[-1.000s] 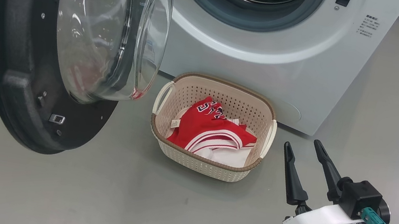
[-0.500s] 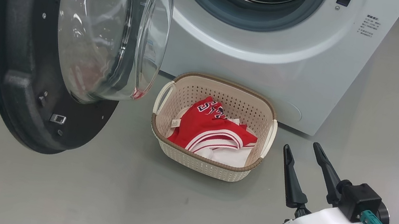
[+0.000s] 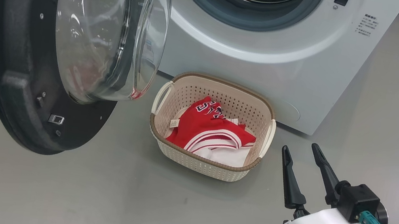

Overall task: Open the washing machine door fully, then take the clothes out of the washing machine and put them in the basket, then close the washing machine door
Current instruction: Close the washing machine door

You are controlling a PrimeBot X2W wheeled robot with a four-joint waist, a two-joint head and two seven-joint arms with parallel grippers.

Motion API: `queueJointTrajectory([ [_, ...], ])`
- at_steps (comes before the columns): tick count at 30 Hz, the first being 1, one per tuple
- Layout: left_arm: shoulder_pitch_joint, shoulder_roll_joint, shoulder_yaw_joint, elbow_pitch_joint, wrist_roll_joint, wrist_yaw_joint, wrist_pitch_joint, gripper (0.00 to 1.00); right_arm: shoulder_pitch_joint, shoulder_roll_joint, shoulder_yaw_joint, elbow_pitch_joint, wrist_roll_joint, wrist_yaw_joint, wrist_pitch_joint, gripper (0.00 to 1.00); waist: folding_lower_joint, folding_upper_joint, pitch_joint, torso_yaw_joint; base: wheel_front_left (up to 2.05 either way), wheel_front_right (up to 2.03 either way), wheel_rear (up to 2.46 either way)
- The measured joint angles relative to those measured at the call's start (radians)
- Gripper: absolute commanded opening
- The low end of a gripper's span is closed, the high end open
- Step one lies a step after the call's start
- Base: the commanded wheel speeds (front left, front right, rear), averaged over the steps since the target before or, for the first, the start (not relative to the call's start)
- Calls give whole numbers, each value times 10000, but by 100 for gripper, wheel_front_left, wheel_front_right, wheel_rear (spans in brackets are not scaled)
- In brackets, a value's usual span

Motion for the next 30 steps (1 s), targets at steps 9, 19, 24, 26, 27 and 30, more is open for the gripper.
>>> queueJointTrajectory([
  [9,-11,-117,-23,349,351,0,-73,100,19,17,0,2,0,0,0,100,0,0,-72,-20,0,0,0],
  [19,-22,-128,29,466,516,0,-84,100,33,54,0,2,2,0,0,100,0,0,-122,-8,0,0,0],
  [24,-81,-242,238,276,654,0,-86,100,37,77,-38,2,2,0,0,100,0,0,-93,15,0,0,0],
  [26,-99,-270,301,222,763,0,-86,100,37,79,-48,0,0,0,0,100,0,0,-85,22,0,0,0],
  [27,-116,-290,318,198,777,0,-86,100,37,79,-54,0,0,0,0,100,0,0,-81,25,0,0,0],
  [30,-146,-336,362,123,802,0,-86,100,37,79,-65,0,0,0,0,100,0,0,-73,32,0,0,0],
])
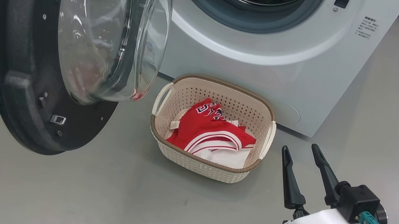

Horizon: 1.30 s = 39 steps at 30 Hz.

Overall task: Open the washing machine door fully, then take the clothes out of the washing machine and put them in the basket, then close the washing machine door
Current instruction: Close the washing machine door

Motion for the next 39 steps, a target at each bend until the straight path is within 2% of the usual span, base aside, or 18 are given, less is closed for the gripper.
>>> queueJointTrajectory([
  [17,-16,-257,211,-100,176,0,0,100,0,10,-13,0,0,0,0,100,0,-1,27,-27,0,0,0],
  [18,-16,-268,211,-100,184,0,0,88,0,12,-13,0,0,0,0,100,0,0,28,-28,0,0,0],
  [19,-16,-282,209,-98,184,0,0,41,0,12,-13,0,0,0,0,100,0,0,29,-29,0,0,0],
  [20,-16,-295,203,-92,182,0,0,0,0,12,-13,0,0,0,0,100,0,0,29,-30,0,0,0],
  [30,-24,-240,192,-192,180,0,0,0,0,12,-17,-21,0,0,0,100,0,0,109,-10,0,0,0],
  [39,-594,644,247,-616,159,0,-29,0,0,10,-12,-35,-12,0,0,100,0,0,246,31,0,0,0],
])
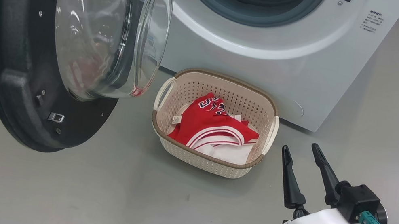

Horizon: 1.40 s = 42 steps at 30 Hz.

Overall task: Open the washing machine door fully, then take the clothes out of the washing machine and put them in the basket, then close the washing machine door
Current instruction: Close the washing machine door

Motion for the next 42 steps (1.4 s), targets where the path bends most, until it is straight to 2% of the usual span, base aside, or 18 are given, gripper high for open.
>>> queueJointTrajectory([
  [4,-278,240,44,-54,-393,0,0,0,-2,-4,10,2,0,0,0,100,0,0,44,-2,0,0,0],
  [9,-792,347,84,119,-1576,0,107,0,-4,-6,71,13,-4,0,0,100,0,0,101,-30,0,0,0],
  [17,-1742,-278,451,497,-5152,0,1599,0,-32,-38,201,33,-4,0,0,100,0,0,283,-162,0,0,0],
  [25,-2745,-1218,1425,945,-9037,0,3766,0,-90,-98,146,102,-2,0,0,100,0,0,397,-271,0,0,0],
  [26,-2745,-1218,1425,945,-9037,0,3766,0,-90,-98,146,102,-2,0,0,100,0,0,397,-271,0,0,0],
  [28,-2951,-1386,1764,1055,-10002,31,4311,0,-90,-86,148,105,-2,0,0,100,0,0,399,-283,0,0,0],
  [36,-3754,-1438,2694,1135,-12811,1365,6357,0,-91,-73,159,125,-2,0,0,100,0,0,407,-319,0,0,0],
  [39,-3838,-1434,2708,1118,-13449,1877,7173,0,-91,-71,171,132,-2,0,0,100,0,0,413,-326,0,0,0],
  [42,-3838,-1312,2617,980,-13729,2203,7820,0,-93,-69,194,136,-2,0,0,100,0,0,420,-332,0,0,0],
])
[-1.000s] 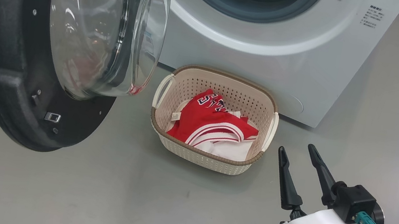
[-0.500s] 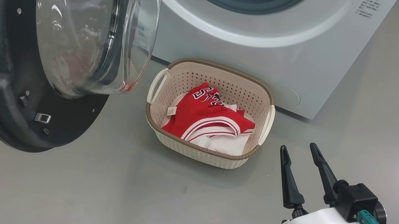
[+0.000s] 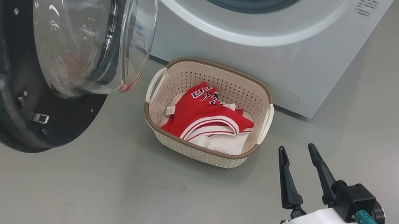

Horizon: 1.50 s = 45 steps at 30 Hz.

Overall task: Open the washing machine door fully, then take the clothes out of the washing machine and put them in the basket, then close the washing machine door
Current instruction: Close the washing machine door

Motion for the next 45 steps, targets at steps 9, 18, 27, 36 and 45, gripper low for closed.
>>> queueJointTrajectory([
  [9,186,397,-320,-485,-322,167,1538,0,-6,6,29,12,0,0,0,100,0,0,27,-55,0,0,0],
  [18,733,506,-702,-1007,-391,188,2397,0,-132,8,52,40,0,0,0,100,0,0,59,-165,0,0,0],
  [27,1355,499,-1009,-1626,-395,257,2892,0,-159,77,46,104,2,0,0,100,0,0,-80,-508,0,0,0],
  [36,1718,249,-1415,-2188,-395,268,3137,0,-160,123,-134,119,4,0,0,100,0,0,-234,-957,0,0,0],
  [45,1816,-15,-1935,-2591,-395,268,3137,0,-158,121,-518,111,6,0,0,100,0,0,-236,-1509,0,0,0],
])
